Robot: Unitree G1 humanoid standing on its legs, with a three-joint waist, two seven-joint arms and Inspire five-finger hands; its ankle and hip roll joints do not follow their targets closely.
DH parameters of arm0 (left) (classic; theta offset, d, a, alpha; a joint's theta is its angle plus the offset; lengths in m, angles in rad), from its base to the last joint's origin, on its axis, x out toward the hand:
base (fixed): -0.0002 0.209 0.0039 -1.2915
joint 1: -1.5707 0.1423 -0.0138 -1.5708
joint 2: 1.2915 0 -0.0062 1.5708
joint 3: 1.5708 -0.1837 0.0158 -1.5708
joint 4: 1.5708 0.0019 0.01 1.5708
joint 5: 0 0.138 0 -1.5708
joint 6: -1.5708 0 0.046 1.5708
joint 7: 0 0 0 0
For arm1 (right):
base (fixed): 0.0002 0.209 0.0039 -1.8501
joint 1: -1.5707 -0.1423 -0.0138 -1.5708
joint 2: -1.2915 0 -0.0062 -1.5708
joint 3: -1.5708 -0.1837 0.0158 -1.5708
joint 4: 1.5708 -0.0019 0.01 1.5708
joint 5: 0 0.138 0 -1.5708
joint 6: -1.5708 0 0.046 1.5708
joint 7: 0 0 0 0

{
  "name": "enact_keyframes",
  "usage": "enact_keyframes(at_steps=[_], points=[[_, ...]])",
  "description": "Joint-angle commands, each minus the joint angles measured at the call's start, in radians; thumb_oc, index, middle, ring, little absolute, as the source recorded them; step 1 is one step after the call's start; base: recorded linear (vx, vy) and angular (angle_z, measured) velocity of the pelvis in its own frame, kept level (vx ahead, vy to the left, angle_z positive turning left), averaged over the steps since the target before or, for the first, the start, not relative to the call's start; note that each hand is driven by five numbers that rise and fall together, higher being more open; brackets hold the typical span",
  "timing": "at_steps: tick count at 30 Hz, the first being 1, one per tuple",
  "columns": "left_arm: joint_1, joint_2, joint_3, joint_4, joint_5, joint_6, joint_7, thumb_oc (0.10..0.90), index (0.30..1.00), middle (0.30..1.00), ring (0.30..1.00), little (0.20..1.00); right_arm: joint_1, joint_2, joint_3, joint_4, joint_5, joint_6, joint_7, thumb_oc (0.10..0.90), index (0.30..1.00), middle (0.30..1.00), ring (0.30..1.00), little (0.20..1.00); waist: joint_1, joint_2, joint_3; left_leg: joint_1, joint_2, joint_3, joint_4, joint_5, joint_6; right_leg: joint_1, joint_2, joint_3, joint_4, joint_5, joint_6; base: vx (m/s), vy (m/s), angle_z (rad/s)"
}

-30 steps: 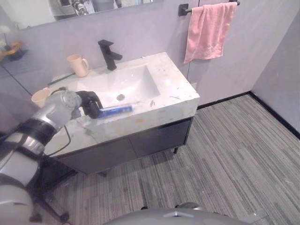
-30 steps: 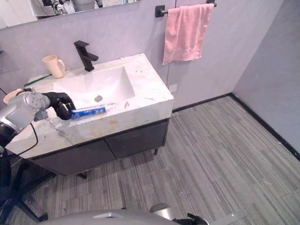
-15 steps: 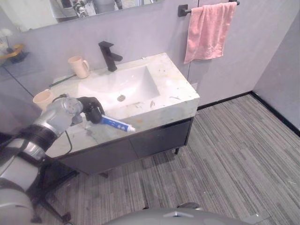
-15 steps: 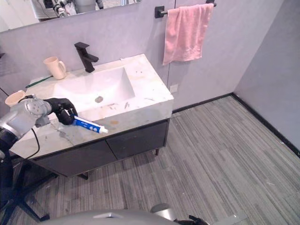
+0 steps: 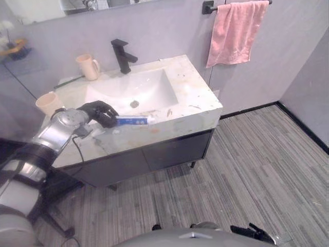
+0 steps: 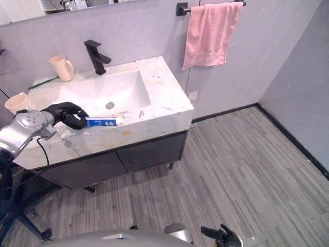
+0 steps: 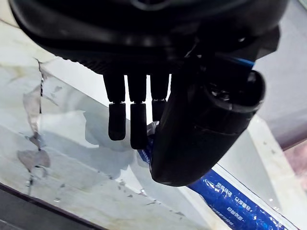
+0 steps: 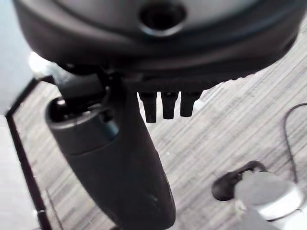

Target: Organize the bathroom.

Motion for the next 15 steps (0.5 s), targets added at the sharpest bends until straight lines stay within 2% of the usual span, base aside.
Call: enact_keyframes(at_steps=[1,4,6,7,8,9,10,11,12,14,15], points=[[-0.071,0.039,0.213,-0.054,-0.108,-0.097,0.143,0.4,0.3,0.3,0.3,0.3,-0.005,-0.115,-0.053,-0.132,0.037,-0.106,-0.141,0.8,0.9,0.9,0.9,0.9,-0.023,0.018,-0.012,0.025,0.014,-0.097,0.047,-0.1,-0.017,-0.031,0.006,-0.097,0.136,-0.119,0.065,-0.08,-0.017,-0.01],[-0.047,0.041,0.269,-0.104,-0.176,-0.125,0.194,0.4,0.3,0.3,0.3,0.3,0.018,-0.141,-0.111,-0.247,0.044,-0.132,-0.239,0.8,0.9,0.9,0.9,0.9,-0.027,0.001,-0.01,0.025,0.02,-0.095,0.045,-0.092,-0.022,-0.028,0.009,-0.094,0.129,-0.109,0.063,-0.08,-0.012,-0.04],[-0.021,0.022,0.336,-0.19,-0.227,-0.139,0.265,0.4,0.3,0.3,0.3,0.3,0.035,-0.206,-0.229,-0.408,0.021,-0.158,-0.319,0.8,0.9,0.9,0.9,0.9,-0.034,-0.019,-0.009,0.026,0.029,-0.096,0.04,-0.083,-0.03,-0.025,0.014,-0.09,0.124,-0.102,0.058,-0.08,0.007,-0.02],[-0.017,0.017,0.346,-0.204,-0.232,-0.15,0.28,0.4,0.3,0.3,0.3,0.3,0.036,-0.222,-0.254,-0.436,0.005,-0.192,-0.337,0.8,0.9,0.9,0.9,0.9,-0.035,-0.023,-0.008,0.026,0.03,-0.097,0.04,-0.082,-0.032,-0.025,0.015,-0.089,0.123,-0.1,0.057,-0.06,0.016,-0.01],[-0.008,0.007,0.366,-0.238,-0.233,-0.145,0.3,0.4,0.3,0.3,0.3,0.3,0.037,-0.257,-0.31,-0.524,-0.015,-0.161,-0.356,0.8,0.9,0.9,0.9,0.9,-0.037,-0.028,-0.008,0.026,0.032,-0.099,0.039,-0.079,-0.034,-0.025,0.017,-0.086,0.123,-0.099,0.055,-0.07,0.043,-0.03],[0.007,-0.011,0.396,-0.286,-0.259,-0.172,0.343,0.4,0.3,0.3,0.3,0.3,0.033,-0.309,-0.389,-0.642,-0.077,-0.221,-0.396,0.8,0.9,0.9,0.9,0.9,-0.04,-0.036,-0.008,0.024,0.034,-0.104,0.038,-0.075,-0.036,-0.025,0.021,-0.08,0.123,-0.098,0.051,-0.05,0.041,-0.05],[0.011,-0.016,0.403,-0.297,-0.264,-0.17,0.35,0.4,0.3,0.3,0.3,0.3,0.031,-0.321,-0.408,-0.681,-0.082,-0.202,-0.399,0.8,0.9,0.9,0.9,0.9,-0.041,-0.036,-0.008,0.025,0.034,-0.105,0.037,-0.075,-0.036,-0.025,0.022,-0.078,0.123,-0.098,0.051,-0.04,0.047,-0.05],[0.015,-0.023,0.411,-0.31,-0.278,-0.176,0.362,0.4,0.3,0.3,0.3,0.3,0.028,-0.335,-0.432,-0.724,-0.101,-0.219,-0.409,0.8,0.9,0.9,0.9,0.9,-0.042,-0.038,-0.009,0.025,0.034,-0.107,0.037,-0.075,-0.036,-0.025,0.023,-0.075,0.124,-0.099,0.051,-0.03,0.055,-0.05],[0.032,-0.055,0.432,-0.347,-0.302,-0.206,0.403,0.4,0.3,0.3,0.3,0.3,-0.003,-0.381,-0.498,-0.874,-0.138,-0.203,-0.425,0.8,0.9,0.9,0.9,0.9,-0.042,-0.042,-0.013,0.024,0.033,-0.111,0.036,-0.074,-0.038,-0.026,0.026,-0.069,0.125,-0.1,0.051,-0.04,0.078,-0.07],[0.046,-0.11,0.444,-0.395,-0.322,-0.26,0.455,0.4,0.3,0.3,0.3,0.3,-0.078,-0.436,-0.522,-1.047,-0.184,-0.279,-0.442,0.8,0.9,0.9,0.9,0.9,-0.033,-0.045,-0.017,0.027,0.03,-0.119,0.03,-0.072,-0.036,-0.029,0.03,-0.062,0.128,-0.101,0.052,-0.05,0.091,-0.1],[0.044,-0.124,0.437,-0.407,-0.322,-0.273,0.473,0.4,0.3,0.3,0.3,0.3,-0.107,-0.45,-0.514,-1.084,-0.186,-0.284,-0.439,0.8,0.9,0.9,0.9,0.9,-0.029,-0.046,-0.02,0.028,0.028,-0.121,0.028,-0.072,-0.036,-0.029,0.031,-0.06,0.128,-0.102,0.052,-0.04,0.078,-0.13]])
